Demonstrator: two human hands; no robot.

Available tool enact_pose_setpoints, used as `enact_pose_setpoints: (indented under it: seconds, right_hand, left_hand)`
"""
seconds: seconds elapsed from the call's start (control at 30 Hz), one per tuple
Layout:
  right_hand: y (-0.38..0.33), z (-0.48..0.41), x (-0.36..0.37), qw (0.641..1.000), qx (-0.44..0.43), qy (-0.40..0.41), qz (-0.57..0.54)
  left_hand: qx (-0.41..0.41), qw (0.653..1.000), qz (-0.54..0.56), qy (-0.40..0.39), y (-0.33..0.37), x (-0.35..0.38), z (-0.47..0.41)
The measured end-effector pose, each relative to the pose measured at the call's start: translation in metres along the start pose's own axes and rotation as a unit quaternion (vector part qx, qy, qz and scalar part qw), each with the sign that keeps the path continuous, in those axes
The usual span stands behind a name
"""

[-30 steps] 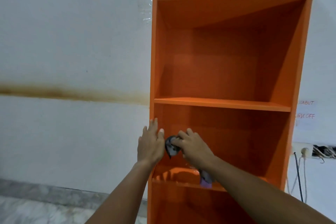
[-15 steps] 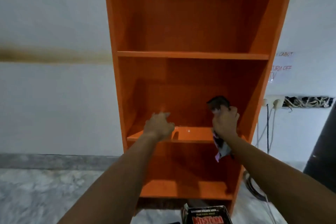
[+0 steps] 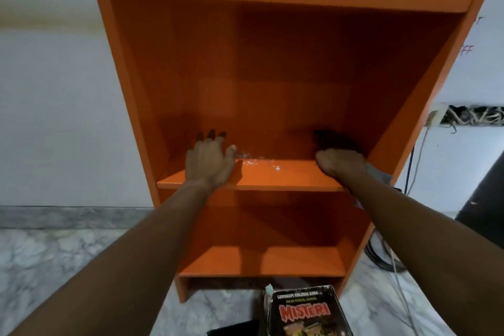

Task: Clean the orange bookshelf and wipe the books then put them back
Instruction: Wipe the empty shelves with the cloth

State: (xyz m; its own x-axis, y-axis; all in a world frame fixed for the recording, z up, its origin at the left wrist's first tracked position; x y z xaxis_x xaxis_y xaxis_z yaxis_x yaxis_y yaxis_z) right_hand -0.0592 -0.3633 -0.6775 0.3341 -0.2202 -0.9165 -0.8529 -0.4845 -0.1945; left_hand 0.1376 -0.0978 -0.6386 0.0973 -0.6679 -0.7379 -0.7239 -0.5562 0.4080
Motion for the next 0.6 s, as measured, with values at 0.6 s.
enact_pose_setpoints:
  seconds: [0.6]
  right_hand:
    - [-0.228, -0.006, 0.046, 0.949, -0.25, -0.103, -0.165]
  left_hand:
    - [0.024, 0.985, 0.122, 0.121, -0.017, 0.006, 0.006]
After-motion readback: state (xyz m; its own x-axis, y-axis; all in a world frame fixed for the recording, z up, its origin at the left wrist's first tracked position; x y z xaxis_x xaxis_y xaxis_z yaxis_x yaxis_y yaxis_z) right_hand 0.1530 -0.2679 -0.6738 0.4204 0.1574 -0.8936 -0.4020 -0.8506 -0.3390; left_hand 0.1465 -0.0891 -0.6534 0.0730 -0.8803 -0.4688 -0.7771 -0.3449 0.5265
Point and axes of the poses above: each hand's wrist, its own z-axis away from the middle knuckle, its own x-axis out of the palm, y = z × x, the point moved 10 cm from there along -z, towards the middle knuckle, and after that the axes turned 13 degrees about y, right-handed, at the moved point
